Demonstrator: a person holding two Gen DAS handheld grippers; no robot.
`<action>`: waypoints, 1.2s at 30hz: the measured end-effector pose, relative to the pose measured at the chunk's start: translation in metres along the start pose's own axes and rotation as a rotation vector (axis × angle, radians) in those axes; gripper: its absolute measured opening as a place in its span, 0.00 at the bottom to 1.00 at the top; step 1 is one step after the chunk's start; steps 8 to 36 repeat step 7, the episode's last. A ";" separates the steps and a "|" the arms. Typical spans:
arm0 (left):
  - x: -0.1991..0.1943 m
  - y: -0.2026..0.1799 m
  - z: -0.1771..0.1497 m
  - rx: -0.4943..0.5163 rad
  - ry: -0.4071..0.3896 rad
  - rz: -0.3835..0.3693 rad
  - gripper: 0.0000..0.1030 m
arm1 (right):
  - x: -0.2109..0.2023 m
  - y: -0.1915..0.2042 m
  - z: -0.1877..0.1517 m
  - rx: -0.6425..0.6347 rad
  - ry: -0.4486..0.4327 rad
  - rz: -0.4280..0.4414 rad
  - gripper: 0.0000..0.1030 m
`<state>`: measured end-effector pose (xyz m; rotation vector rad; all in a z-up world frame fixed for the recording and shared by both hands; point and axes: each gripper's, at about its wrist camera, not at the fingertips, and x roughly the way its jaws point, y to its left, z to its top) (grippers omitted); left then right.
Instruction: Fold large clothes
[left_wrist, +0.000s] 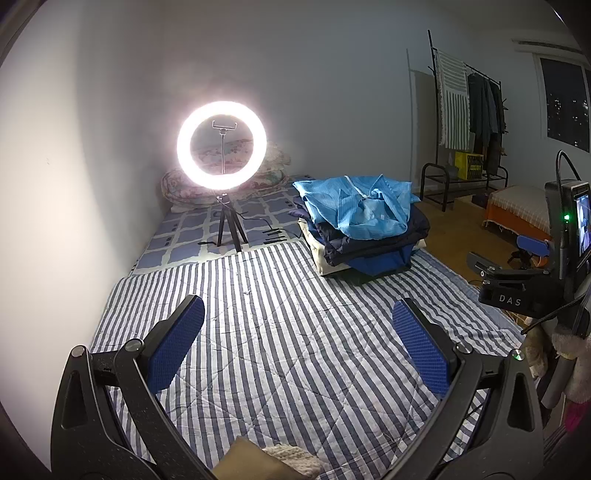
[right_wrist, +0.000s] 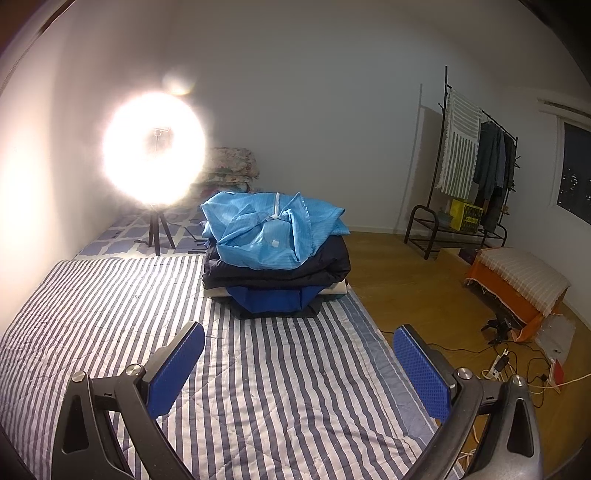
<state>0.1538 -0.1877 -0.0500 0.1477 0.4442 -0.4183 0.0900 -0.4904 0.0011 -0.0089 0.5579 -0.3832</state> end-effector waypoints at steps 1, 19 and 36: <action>0.000 0.000 0.000 -0.002 0.000 0.000 1.00 | 0.000 0.000 0.000 0.001 0.001 0.000 1.00; 0.000 -0.001 0.000 -0.001 -0.005 0.005 1.00 | 0.000 0.001 -0.001 -0.003 0.005 0.003 1.00; 0.000 -0.001 0.000 -0.001 -0.005 0.005 1.00 | 0.000 0.001 -0.001 -0.003 0.005 0.003 1.00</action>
